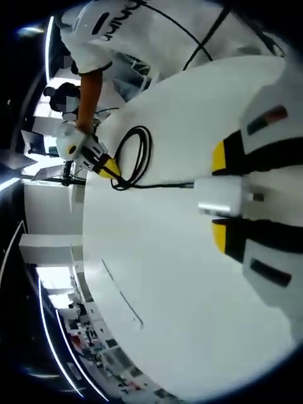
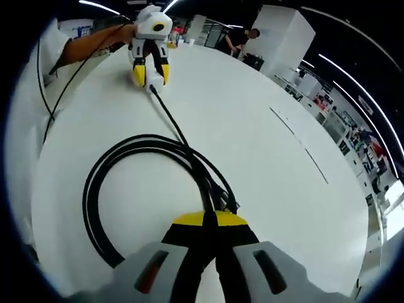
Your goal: Plug the desk Type‑C cable into the charger adapter.
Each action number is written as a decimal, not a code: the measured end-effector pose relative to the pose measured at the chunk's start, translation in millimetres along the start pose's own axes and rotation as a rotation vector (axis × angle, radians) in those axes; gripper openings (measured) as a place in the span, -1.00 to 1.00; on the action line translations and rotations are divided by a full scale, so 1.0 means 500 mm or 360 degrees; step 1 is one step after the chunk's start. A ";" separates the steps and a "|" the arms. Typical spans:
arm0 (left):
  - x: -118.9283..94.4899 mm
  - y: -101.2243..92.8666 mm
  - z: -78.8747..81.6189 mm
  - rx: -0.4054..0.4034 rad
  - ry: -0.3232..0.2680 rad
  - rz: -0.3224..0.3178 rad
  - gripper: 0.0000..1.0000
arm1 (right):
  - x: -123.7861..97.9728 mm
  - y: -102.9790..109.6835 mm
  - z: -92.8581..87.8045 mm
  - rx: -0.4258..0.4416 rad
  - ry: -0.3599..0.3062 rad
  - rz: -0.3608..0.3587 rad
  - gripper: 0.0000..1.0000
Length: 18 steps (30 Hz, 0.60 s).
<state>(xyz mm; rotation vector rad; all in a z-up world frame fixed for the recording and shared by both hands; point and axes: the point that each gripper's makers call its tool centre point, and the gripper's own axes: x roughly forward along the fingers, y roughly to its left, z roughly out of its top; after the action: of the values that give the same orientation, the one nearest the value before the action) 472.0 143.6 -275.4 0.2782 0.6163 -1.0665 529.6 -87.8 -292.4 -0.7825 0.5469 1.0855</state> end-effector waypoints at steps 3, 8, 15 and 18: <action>-0.001 0.011 0.001 0.0004 0.0007 0.0005 -0.49 | 0.003 -0.007 0.002 -0.0003 0.0000 -0.0003 -0.96; -0.001 0.037 0.004 0.0010 0.0012 0.0020 -0.49 | 0.010 -0.015 0.007 -0.0018 0.0011 -0.0021 -0.96; 0.004 0.078 0.014 -0.0001 -0.0016 0.0033 -0.49 | 0.025 -0.043 0.012 -0.0022 0.0027 -0.0038 -0.96; 0.006 0.083 0.015 -0.0002 -0.0019 0.0036 -0.49 | 0.027 -0.048 0.011 -0.0025 0.0031 -0.0046 -0.96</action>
<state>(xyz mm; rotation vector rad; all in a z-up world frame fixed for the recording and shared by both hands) 512.2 157.4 -274.2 0.2771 0.6020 -1.0456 557.3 -81.6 -291.9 -0.8129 0.5429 1.0577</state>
